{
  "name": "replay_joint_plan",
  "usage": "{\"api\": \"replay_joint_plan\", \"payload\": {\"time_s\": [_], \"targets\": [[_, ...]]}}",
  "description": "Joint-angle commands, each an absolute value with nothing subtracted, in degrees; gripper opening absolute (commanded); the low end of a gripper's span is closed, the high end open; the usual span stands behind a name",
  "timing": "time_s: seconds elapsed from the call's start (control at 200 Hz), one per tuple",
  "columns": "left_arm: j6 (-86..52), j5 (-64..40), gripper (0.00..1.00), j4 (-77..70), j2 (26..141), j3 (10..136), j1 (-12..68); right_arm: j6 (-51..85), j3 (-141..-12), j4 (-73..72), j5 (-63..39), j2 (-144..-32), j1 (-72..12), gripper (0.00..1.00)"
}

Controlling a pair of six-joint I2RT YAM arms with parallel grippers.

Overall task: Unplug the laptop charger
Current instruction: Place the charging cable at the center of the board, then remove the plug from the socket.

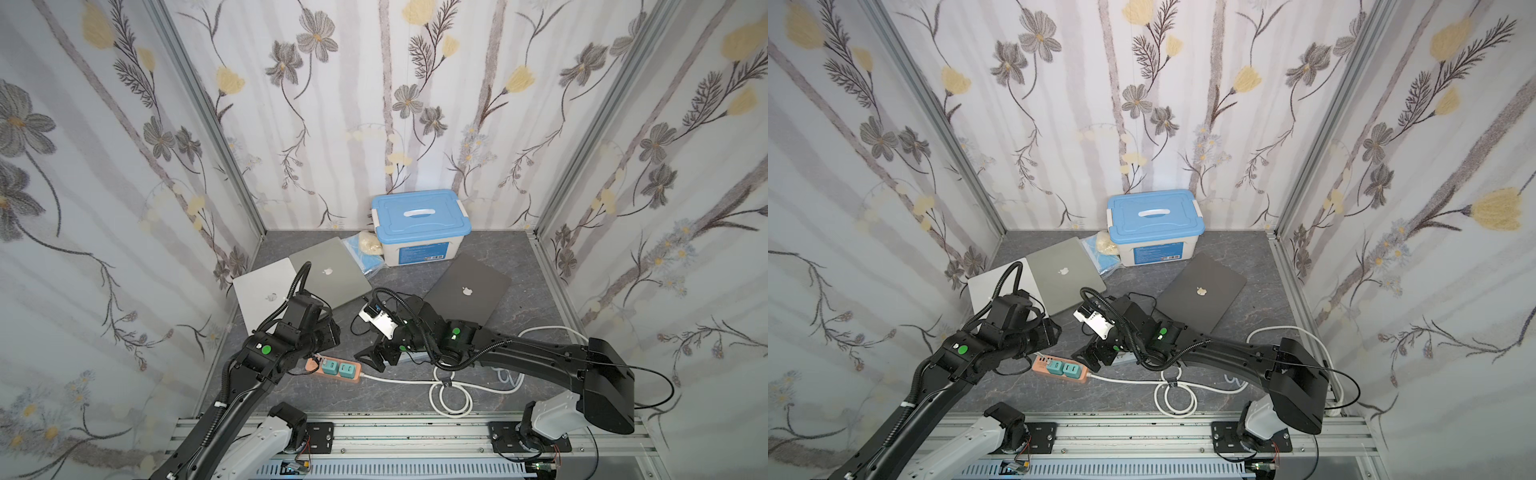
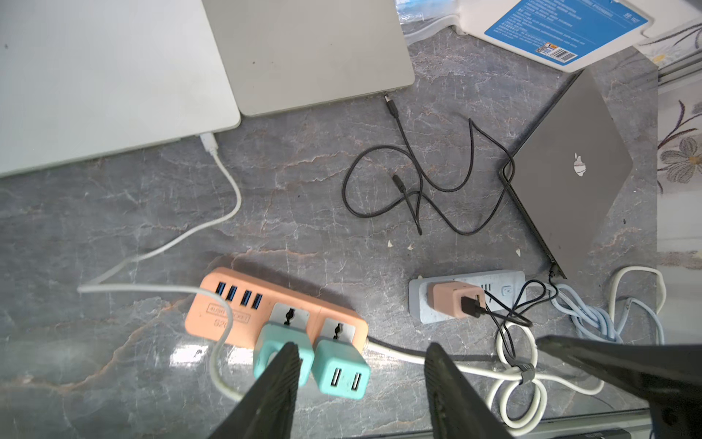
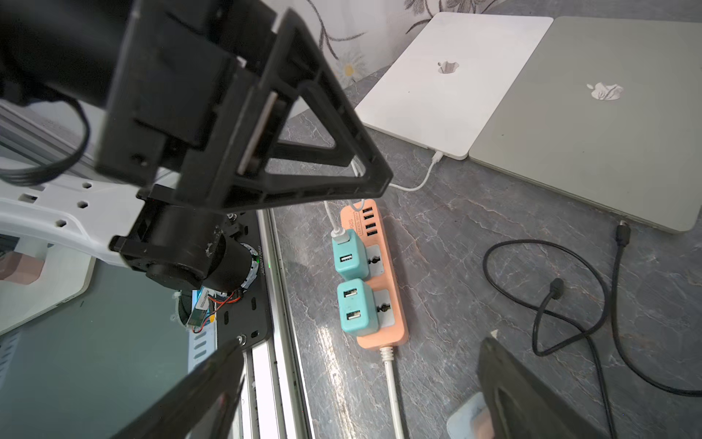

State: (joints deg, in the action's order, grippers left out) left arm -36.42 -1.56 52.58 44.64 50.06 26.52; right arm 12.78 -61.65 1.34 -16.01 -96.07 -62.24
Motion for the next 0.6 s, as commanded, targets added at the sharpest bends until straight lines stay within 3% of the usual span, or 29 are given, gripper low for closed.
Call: {"api": "replay_joint_plan", "payload": {"time_s": [0.0,0.24,0.594], "targets": [[-38.95,-1.56,0.56,57.48,41.42,49.38,26.44,16.12,-62.05,-3.70,-17.14,-97.99,-62.62,0.96],[-42.37,-6.37,0.56,56.34,37.91,45.20,26.53,17.33,-63.36,-4.33,-16.02,-102.18,-63.94,0.96],[-47.14,-4.04,0.53,60.06,34.63,42.38,26.52,14.55,-65.40,-3.97,-15.74,-107.62,-64.15,0.95]]}}
